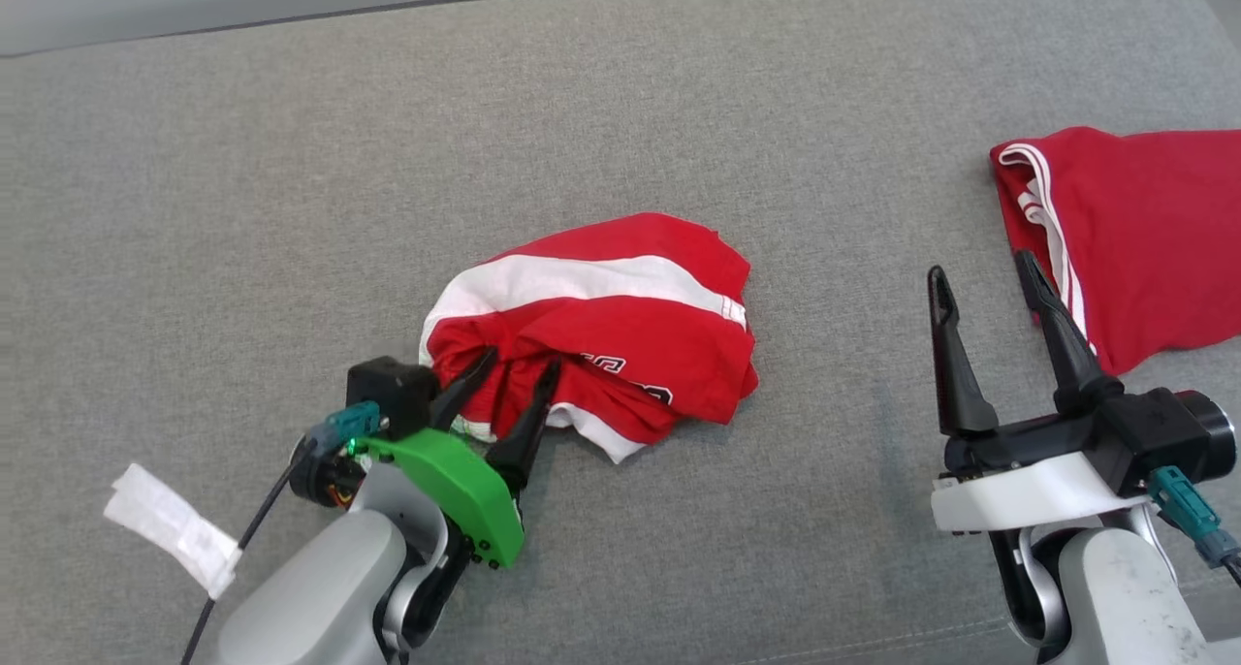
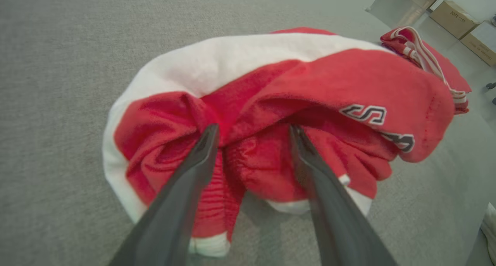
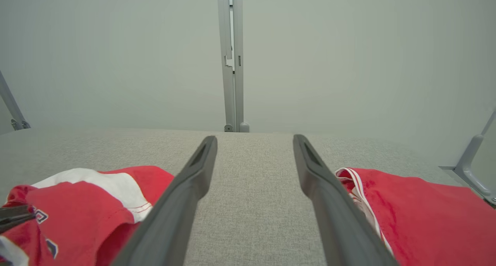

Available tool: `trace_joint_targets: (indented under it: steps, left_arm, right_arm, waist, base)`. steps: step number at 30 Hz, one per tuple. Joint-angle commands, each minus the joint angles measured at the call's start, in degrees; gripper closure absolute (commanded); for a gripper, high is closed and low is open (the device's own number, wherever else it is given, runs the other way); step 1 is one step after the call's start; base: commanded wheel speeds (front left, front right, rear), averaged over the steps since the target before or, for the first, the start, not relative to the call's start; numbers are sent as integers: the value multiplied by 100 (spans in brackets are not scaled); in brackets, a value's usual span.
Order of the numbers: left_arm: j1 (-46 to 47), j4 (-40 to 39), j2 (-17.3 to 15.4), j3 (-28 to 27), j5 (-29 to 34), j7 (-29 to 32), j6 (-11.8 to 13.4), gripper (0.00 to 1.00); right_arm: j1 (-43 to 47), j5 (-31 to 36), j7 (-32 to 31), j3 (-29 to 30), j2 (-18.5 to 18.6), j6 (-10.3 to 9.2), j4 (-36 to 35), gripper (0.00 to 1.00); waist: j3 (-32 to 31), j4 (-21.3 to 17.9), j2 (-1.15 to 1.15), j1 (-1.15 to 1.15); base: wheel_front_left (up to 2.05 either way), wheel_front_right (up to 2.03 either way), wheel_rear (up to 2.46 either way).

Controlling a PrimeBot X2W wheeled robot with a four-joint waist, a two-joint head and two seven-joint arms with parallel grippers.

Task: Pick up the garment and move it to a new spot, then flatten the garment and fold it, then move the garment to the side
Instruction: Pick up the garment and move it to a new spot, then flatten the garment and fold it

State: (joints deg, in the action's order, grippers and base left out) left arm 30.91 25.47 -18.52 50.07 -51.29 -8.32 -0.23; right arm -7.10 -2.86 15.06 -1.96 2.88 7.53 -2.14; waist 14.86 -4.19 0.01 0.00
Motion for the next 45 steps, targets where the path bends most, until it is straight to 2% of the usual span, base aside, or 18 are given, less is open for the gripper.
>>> trace_joint_targets:
  steps: [1, 3, 6, 11, 13, 15, 19, 23, 24, 25, 30, 35, 40, 45]
  left_arm:
    - [-217, -193, -97, -42, -44, -108, 112, 0]
    - [-542, -590, -239, -111, -87, -233, 316, 0]
    - [-1019, -1201, -521, -350, 11, -479, 775, 0]
    - [-1808, -1885, -1016, -787, 669, -682, 1532, 0]
    - [-2081, -2126, -1014, -1175, 978, -695, 1702, 0]
    - [-2476, -2284, -962, -1549, 1290, -687, 1698, 0]
    - [-3103, -2421, -784, -2355, 1920, -685, 1392, 0]
    - [-3601, -2401, -369, -3269, 2378, -686, 1016, 0]
    - [-3676, -2387, -245, -3452, 2485, -685, 892, 0]
    - [-3676, -2387, -245, -3452, 2485, -685, 892, 0]
    - [-3910, -2142, 223, -4207, 2929, -687, 193, 0]
    - [-3986, -1947, 674, -4897, 3218, -686, -377, 0]
    - [-3935, -1760, 899, -5178, 3379, -686, -646, 0]
    - [-3832, -1652, 932, -5200, 3468, -686, -726, 0]
  right_arm:
    - [107, 57, 14, 84, 4, -9, -6, 0]
    - [144, 122, 14, 220, 5, -9, -18, 0]
    - [226, 230, 14, 442, 6, -10, -31, 0]
    - [328, 412, 14, 730, 3, -9, 27, 0]
    - [378, 463, 14, 827, 6, -9, 61, 0]
    - [438, 512, 14, 879, 5, -9, 115, 0]
    - [569, 575, 14, 864, 7, -9, 332, 0]
    - [720, 466, 14, 848, 4, -10, 547, 0]
    - [765, 445, 14, 843, 5, -9, 597, 0]
    - [765, 445, 14, 843, 5, -9, 597, 0]
    - [961, 345, 14, 836, 9, -9, 891, 0]
    - [1040, 267, 14, 727, 8, -9, 1053, 0]
    - [999, 234, 14, 667, 7, -9, 1110, 0]
    - [922, 237, 14, 672, 7, -9, 1154, 0]
  waist:
    - [-232, 154, -1, 0]
    - [-349, 228, -1, 0]
    - [-532, 347, -1, 0]
    - [-751, 515, -1, 0]
    - [-832, 577, -1, 0]
    - [-910, 621, -1, 0]
    - [-1022, 672, -1, 0]
    - [-1096, 767, -1, 0]
    - [-1108, 790, -1, 0]
    - [-1108, 790, -1, 0]
    - [-1194, 850, -1, 0]
    - [-1254, 826, -1, 0]
    - [-1232, 789, -1, 0]
    - [-1187, 781, -1, 0]
  base:
    - [0, 0, 0]
    - [0, 0, 0]
    - [0, 0, 0]
    - [0, 0, 0]
    - [0, 0, 0]
    - [0, 0, 0]
    - [0, 0, 0]
    - [0, 0, 0]
    - [0, 0, 0]
    - [0, 0, 0]
    - [0, 0, 0]
    - [0, 0, 0]
    - [0, 0, 0]
    - [0, 0, 0]
